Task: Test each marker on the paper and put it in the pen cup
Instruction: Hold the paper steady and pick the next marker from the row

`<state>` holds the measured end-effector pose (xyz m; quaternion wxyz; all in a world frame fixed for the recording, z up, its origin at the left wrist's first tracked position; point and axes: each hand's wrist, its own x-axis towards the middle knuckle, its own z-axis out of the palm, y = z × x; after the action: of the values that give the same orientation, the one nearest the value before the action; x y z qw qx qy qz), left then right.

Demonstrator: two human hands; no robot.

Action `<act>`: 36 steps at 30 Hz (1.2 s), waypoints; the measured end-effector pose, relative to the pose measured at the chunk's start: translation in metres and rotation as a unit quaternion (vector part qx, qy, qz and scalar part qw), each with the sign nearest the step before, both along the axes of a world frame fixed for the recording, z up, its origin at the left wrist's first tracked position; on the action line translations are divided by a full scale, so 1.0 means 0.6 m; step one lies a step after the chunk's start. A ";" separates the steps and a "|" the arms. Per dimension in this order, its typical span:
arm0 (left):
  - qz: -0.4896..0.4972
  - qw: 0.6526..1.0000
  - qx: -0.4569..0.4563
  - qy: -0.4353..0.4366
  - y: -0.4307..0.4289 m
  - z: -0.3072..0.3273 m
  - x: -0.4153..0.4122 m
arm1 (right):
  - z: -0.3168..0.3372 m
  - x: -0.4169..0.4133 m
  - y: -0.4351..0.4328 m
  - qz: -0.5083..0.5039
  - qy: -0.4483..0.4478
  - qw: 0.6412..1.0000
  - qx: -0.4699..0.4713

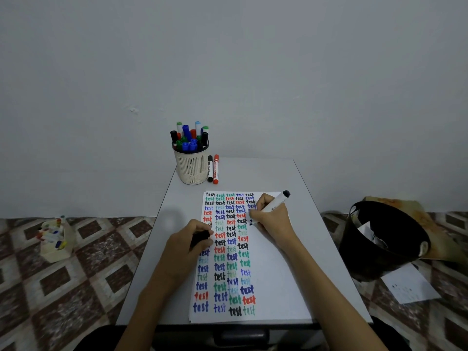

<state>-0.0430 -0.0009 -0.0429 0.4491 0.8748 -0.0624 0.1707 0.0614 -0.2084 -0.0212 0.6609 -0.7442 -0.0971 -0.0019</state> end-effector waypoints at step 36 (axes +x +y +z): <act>-0.005 0.999 0.035 -0.005 0.005 -0.002 0.002 | 0.000 -0.002 0.002 -0.003 -0.018 0.999 -0.050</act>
<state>-0.0419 0.0019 -0.0441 0.4186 0.8888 -0.0746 0.1709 0.0602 -0.2071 -0.0214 0.6206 -0.7767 -0.1068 -0.0121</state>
